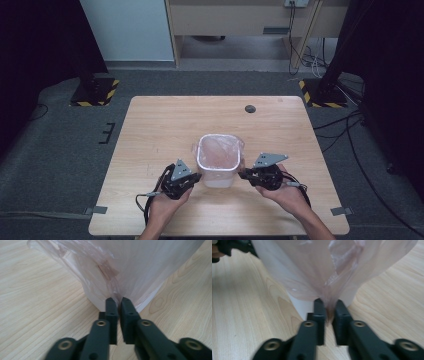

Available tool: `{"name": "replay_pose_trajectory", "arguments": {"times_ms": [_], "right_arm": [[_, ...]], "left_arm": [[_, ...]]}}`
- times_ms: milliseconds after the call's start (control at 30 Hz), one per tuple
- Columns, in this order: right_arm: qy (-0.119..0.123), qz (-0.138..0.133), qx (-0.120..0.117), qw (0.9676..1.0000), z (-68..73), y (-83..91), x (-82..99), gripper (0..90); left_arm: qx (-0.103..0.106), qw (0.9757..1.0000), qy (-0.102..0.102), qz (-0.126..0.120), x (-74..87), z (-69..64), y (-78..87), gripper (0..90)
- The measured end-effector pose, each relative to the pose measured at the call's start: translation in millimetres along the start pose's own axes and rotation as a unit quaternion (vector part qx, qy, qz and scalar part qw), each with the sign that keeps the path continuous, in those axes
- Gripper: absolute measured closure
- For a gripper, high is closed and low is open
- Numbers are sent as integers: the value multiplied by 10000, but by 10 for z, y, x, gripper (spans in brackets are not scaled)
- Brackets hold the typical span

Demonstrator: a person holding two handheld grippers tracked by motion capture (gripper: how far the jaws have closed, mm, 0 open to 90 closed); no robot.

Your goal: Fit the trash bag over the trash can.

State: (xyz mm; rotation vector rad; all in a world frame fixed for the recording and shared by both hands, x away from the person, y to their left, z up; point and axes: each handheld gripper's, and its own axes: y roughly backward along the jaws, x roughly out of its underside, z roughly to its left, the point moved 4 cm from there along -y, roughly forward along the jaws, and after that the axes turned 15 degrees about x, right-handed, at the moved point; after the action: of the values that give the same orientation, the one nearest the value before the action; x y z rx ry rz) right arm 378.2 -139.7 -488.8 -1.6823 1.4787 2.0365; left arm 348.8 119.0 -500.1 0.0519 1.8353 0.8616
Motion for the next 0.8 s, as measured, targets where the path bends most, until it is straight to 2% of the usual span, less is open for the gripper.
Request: {"name": "replay_pose_trajectory", "arguments": {"times_ms": [133, 233, 333, 467, 667, 733, 800], "right_arm": [[-166, -188, 100, 9996, -84, 116, -56, 581], [-285, -392, 106, 9988, -127, 195, -115, 512], [-277, -542, 80, 9981, -131, 255, -167, 481], [-300, -716, 111, 9969, -151, 305, -235, 546], [-318, -620, 149, 9975, -183, 228, -245, 691], [-330, -600, 112, 9976, -178, 202, -250, 806], [-326, -531, 164, 9979, -181, 174, -250, 883]], "left_arm": [[-70, 9999, 8, -80, 2, -24, 52, 730], [-64, 9999, 8, -97, 6, -28, 78, 729], [-77, 9999, 33, -141, 4, -20, 99, 730], [-83, 9998, 17, -157, -1, -15, 102, 744], [-48, 9999, -27, -125, -13, -30, 67, 776], [-39, 9999, -33, -112, -18, -33, 56, 784], [-31, 9999, -29, -98, -21, -36, 47, 798]]}}
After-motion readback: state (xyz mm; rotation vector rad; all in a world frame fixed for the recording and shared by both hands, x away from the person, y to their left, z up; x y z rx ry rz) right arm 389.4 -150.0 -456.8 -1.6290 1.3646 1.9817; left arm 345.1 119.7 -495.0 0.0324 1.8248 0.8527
